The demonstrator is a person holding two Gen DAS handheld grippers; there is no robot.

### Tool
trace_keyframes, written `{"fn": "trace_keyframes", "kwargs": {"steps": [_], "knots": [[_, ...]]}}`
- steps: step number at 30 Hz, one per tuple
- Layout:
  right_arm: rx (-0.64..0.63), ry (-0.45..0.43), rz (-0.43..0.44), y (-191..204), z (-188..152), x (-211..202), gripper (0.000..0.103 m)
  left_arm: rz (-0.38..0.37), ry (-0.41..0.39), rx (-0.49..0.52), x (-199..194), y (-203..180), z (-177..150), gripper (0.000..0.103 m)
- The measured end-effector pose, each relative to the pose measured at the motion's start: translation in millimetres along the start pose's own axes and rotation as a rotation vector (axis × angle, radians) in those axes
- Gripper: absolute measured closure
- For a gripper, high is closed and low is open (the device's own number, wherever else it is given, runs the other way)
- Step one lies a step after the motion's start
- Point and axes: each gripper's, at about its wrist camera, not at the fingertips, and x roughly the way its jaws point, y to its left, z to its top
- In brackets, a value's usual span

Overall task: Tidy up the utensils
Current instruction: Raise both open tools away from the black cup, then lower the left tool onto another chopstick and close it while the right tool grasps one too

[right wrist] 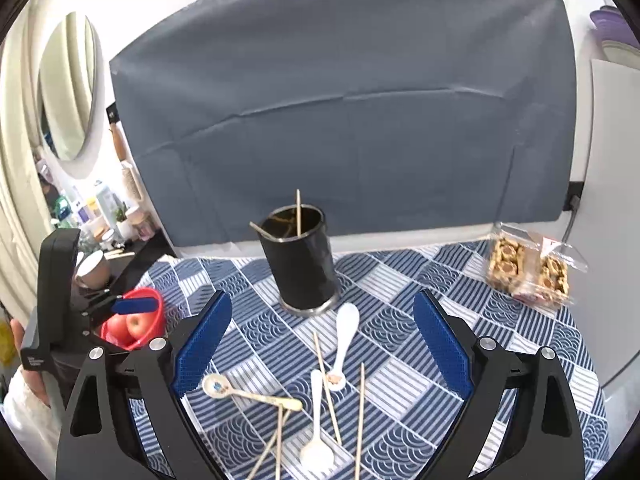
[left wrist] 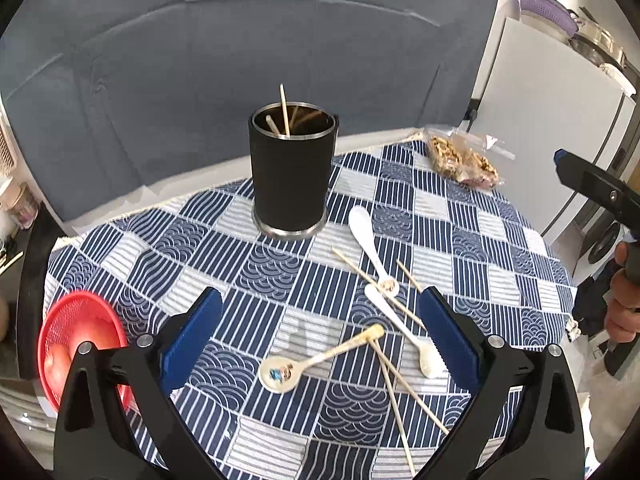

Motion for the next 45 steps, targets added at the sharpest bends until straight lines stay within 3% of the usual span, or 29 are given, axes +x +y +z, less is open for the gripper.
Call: {"fn": "trace_keyframes", "kwargs": {"steps": [14,29,36,42,45], "knots": [[-0.002,0.164,0.014,-39.8,-20.8,27.0,0.015,0.057,0.137,-0.029,28.9,-23.4,-47.9,0.006],[-0.044,0.39,0.014,-61.0,-80.7,100.5,0.015,0.074,0.277,-0.083,73.1,-43.1,-102.0,0.006],[-0.068,0.502,-0.02,-60.0,-115.9,134.0,0.015,0.076,0.351,-0.058,90.3,-48.1,-123.2,0.006],[-0.07,0.569,-0.041,-63.1,-138.1,151.0,0.015,0.098,0.363,-0.034,96.4,-51.5,-136.4,0.006],[-0.071,0.561,-0.047,-64.5,-143.1,157.4,0.015,0.123,0.381,-0.022,97.6,-51.6,-140.6,0.006]]}}
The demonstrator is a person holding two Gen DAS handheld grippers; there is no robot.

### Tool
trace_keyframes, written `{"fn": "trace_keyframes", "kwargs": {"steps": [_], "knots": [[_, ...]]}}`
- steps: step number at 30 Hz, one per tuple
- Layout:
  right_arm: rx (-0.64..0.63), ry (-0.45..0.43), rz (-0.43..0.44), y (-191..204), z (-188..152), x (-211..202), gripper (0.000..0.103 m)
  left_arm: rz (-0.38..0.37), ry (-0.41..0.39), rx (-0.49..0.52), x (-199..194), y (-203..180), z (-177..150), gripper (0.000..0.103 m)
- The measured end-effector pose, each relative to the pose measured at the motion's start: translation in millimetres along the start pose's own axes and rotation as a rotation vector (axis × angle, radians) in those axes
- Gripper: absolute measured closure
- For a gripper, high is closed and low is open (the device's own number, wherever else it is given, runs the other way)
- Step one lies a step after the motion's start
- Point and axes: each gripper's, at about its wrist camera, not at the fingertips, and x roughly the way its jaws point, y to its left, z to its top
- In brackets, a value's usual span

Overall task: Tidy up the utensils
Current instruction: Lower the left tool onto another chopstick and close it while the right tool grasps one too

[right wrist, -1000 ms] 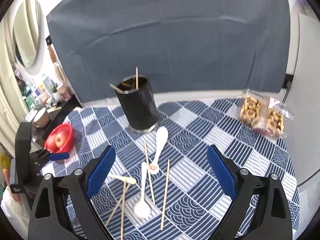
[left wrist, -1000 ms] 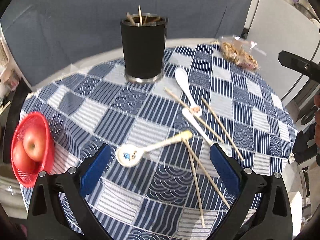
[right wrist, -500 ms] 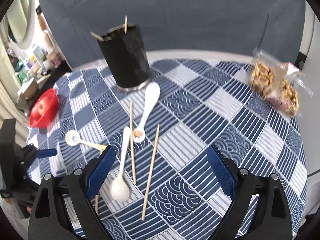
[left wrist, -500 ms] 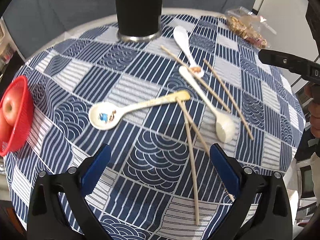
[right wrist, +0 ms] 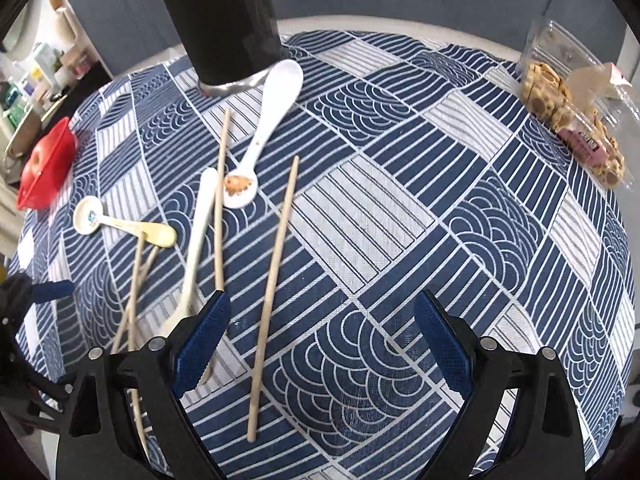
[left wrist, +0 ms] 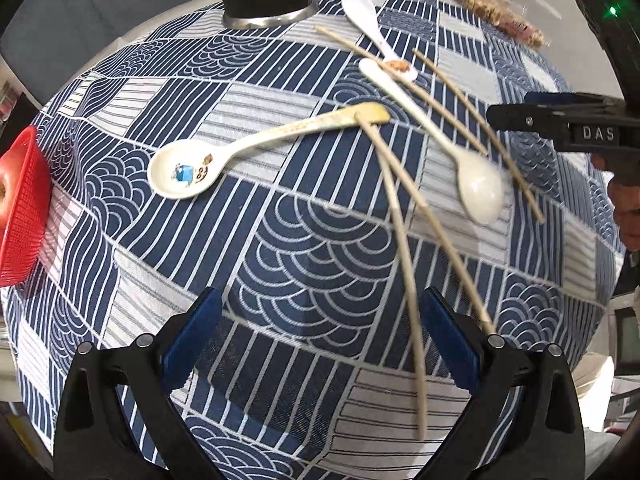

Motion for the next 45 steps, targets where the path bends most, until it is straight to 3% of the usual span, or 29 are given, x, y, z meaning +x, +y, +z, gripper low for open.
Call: {"fn": "trace_keyframes", "kwargs": {"steps": [6,15,30,35,37,38,40,41,43,44,45], "knots": [[-0.042,0.005,-0.049,10.0,-1.7,18.8,0.012,0.017,-0.003,-0.003,1.4,1.0,-1.3,0.005],[-0.033,-0.001,-0.045,11.5,-1.7,21.3,0.007,0.026,-0.021,-0.022,-0.5,0.8,-4.1,0.004],[0.004,0.088,-0.065,14.4,8.2,26.2,0.007,0.041,-0.039,-0.07,-2.9,0.0,-9.7,0.004],[0.001,0.128,-0.066,13.9,9.4,27.0,0.007,0.054,0.01,-0.114,-2.7,-0.4,-8.2,0.004],[-0.009,0.136,-0.06,11.5,10.0,26.4,0.009,0.053,0.033,-0.123,-3.9,-0.1,-8.1,0.011],[-0.007,0.132,-0.06,8.9,9.0,23.3,0.014,0.053,0.035,-0.133,-7.2,0.5,-9.4,0.015],[-0.003,0.125,-0.061,3.0,5.3,15.6,0.032,0.052,0.038,-0.129,-12.9,0.1,-12.0,0.039],[-0.003,0.126,-0.059,-0.9,4.1,12.1,0.046,0.049,0.043,-0.129,-16.2,-0.5,-13.9,0.047],[-0.011,0.128,-0.057,-8.6,1.6,7.6,0.067,0.047,0.057,-0.141,-20.4,3.1,-16.3,0.085],[-0.015,0.135,-0.052,-13.9,0.6,6.0,0.086,0.038,0.067,-0.151,-21.5,5.1,-18.3,0.093],[-0.015,0.144,-0.05,-18.0,-0.1,5.4,0.097,0.039,0.074,-0.158,-22.1,7.3,-21.1,0.095]]}}
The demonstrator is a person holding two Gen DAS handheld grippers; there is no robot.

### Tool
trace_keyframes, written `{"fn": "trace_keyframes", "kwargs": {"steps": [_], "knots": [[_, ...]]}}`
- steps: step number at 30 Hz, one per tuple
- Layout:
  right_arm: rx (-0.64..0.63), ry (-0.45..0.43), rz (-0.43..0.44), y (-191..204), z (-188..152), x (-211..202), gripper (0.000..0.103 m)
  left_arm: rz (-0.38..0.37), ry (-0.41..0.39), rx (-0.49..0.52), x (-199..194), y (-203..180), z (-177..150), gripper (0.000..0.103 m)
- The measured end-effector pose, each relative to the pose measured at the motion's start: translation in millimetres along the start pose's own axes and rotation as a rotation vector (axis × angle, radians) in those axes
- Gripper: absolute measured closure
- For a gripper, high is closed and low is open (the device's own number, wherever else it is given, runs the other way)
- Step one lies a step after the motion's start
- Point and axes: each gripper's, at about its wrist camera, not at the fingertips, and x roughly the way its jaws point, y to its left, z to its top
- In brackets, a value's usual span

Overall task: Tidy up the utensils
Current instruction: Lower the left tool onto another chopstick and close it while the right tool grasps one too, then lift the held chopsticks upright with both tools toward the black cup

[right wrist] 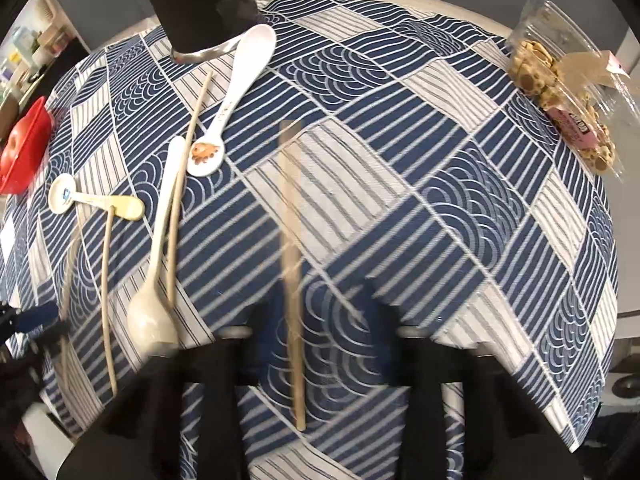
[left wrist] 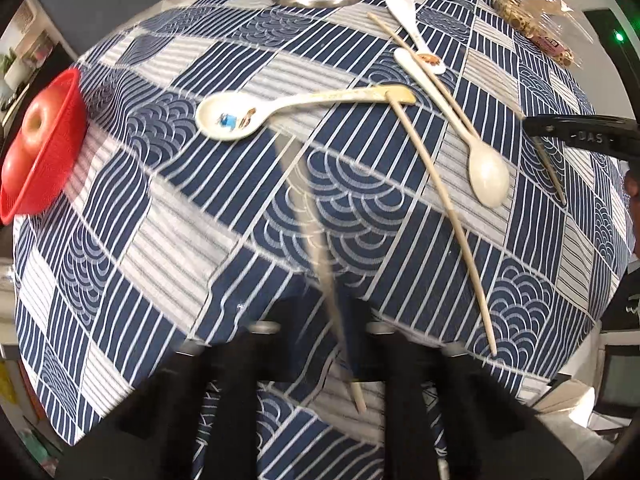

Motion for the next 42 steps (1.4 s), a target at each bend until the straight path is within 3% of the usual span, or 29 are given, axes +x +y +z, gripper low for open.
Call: {"fn": "trace_keyframes", "kwargs": {"steps": [10,14,21,29,32,37,40,42], "knots": [[0.066,0.029,0.121,-45.5,-30.7,-12.2,0.098,0.004,0.041,-0.139,-12.6,26.7,-37.5,0.098],[0.102,-0.007,0.177,-67.9,-41.3,-27.3,0.098,0.04,0.018,-0.192,-27.1,39.8,-41.5,0.098],[0.109,-0.094,0.202,-103.9,-43.2,-62.9,0.098,0.083,-0.055,-0.253,-53.1,56.5,-36.9,0.098],[0.111,-0.2,0.274,-116.9,-16.0,-99.4,0.098,0.09,-0.147,-0.31,-78.1,52.5,-9.4,0.098],[0.096,-0.258,0.304,-115.7,0.4,-117.8,0.098,0.056,-0.176,-0.326,-89.0,54.6,4.7,0.098],[0.084,-0.333,0.359,-106.1,30.6,-142.9,0.098,0.038,-0.246,-0.289,-109.5,51.4,40.8,0.098],[0.072,-0.375,0.425,-99.0,45.8,-151.0,0.098,-0.021,-0.294,-0.288,-122.9,50.7,59.1,0.098],[0.057,-0.407,0.445,-90.6,59.2,-156.0,0.098,-0.009,-0.33,-0.264,-134.0,48.4,76.5,0.098]]}}
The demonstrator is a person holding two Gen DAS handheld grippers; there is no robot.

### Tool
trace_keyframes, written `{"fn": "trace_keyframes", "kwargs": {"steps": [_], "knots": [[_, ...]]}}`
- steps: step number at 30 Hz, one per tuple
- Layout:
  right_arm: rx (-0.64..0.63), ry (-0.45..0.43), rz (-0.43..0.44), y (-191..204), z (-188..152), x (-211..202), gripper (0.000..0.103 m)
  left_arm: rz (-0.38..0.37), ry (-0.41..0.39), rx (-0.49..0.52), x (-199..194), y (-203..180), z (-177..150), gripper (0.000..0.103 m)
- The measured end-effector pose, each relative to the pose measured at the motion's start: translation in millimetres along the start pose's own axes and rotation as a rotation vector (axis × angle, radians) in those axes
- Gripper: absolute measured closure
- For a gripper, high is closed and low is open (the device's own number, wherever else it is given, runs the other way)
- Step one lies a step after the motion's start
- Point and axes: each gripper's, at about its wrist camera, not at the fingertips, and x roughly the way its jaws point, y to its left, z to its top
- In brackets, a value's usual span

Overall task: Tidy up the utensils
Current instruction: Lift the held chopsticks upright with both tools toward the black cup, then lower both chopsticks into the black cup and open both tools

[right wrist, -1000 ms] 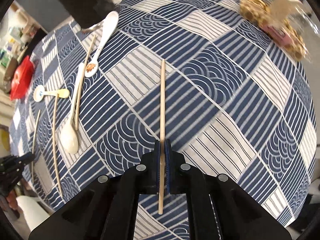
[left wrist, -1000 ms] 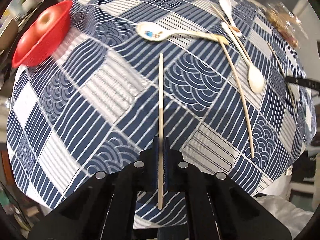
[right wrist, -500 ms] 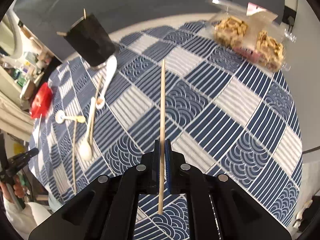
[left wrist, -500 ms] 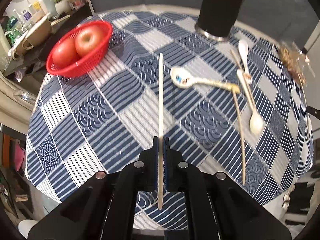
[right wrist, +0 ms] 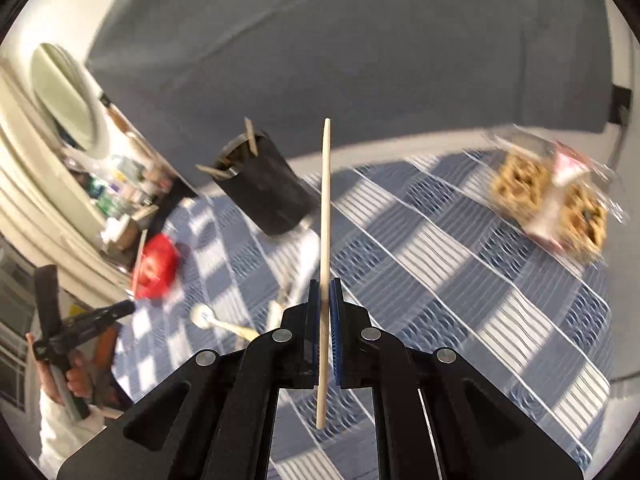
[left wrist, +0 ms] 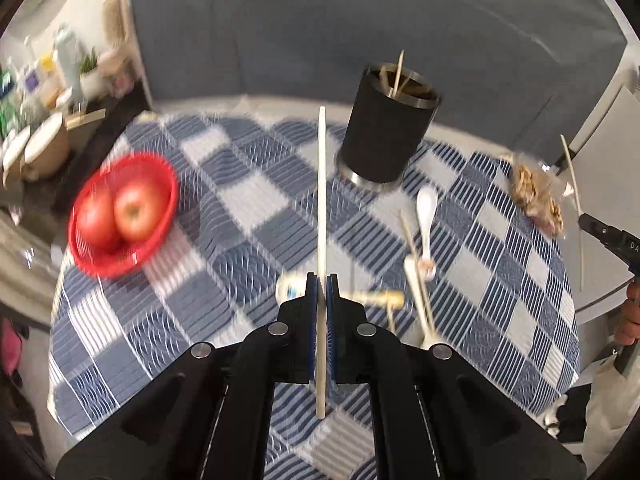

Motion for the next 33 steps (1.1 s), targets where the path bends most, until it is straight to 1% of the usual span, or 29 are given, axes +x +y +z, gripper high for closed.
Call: {"fn": "trace_keyframes", "kwargs": {"steps": [3,4,6,11,14,17,22,24,26,27,31,33], "knots": [[-0.045,-0.047,0.015,19.6,17.8,5.6,0.098,0.006,-0.049,0.052,-3.6,-11.0,20.7,0.098],[-0.067,-0.062,0.017,26.8,22.3,6.3,0.098,-0.017,-0.077,0.067,-4.9,-14.8,28.4,0.098],[-0.129,-0.093,0.034,46.4,34.6,8.9,0.098,-0.074,-0.106,0.082,-5.8,-18.6,39.8,0.098],[-0.233,-0.119,0.09,82.6,64.8,24.3,0.098,-0.143,-0.17,0.109,-3.0,-24.8,73.7,0.098],[-0.257,-0.133,0.124,94.3,80.5,34.1,0.098,-0.185,-0.207,0.101,0.1,-22.3,93.8,0.098],[-0.276,-0.171,0.161,99.6,95.4,40.6,0.098,-0.224,-0.248,0.103,2.5,-25.2,112.4,0.098],[-0.277,-0.224,0.24,100.2,117.7,52.8,0.098,-0.308,-0.292,0.119,13.4,-33.3,140.3,0.098],[-0.286,-0.243,0.258,101.1,124.4,58.5,0.098,-0.361,-0.313,0.123,17.4,-34.6,147.8,0.098],[-0.289,-0.25,0.277,101.3,130.0,64.3,0.098,-0.431,-0.334,0.115,22.5,-34.6,155.6,0.098],[-0.289,-0.255,0.275,101.7,132.3,67.8,0.098,-0.451,-0.347,0.116,25.3,-35.0,159.5,0.098],[-0.278,-0.266,0.285,99.2,142.2,85.2,0.098,-0.486,-0.357,0.124,42.3,-35.9,177.0,0.098],[-0.276,-0.269,0.292,98.0,146.0,93.6,0.098,-0.506,-0.364,0.112,51.9,-33.3,185.1,0.098]]}}
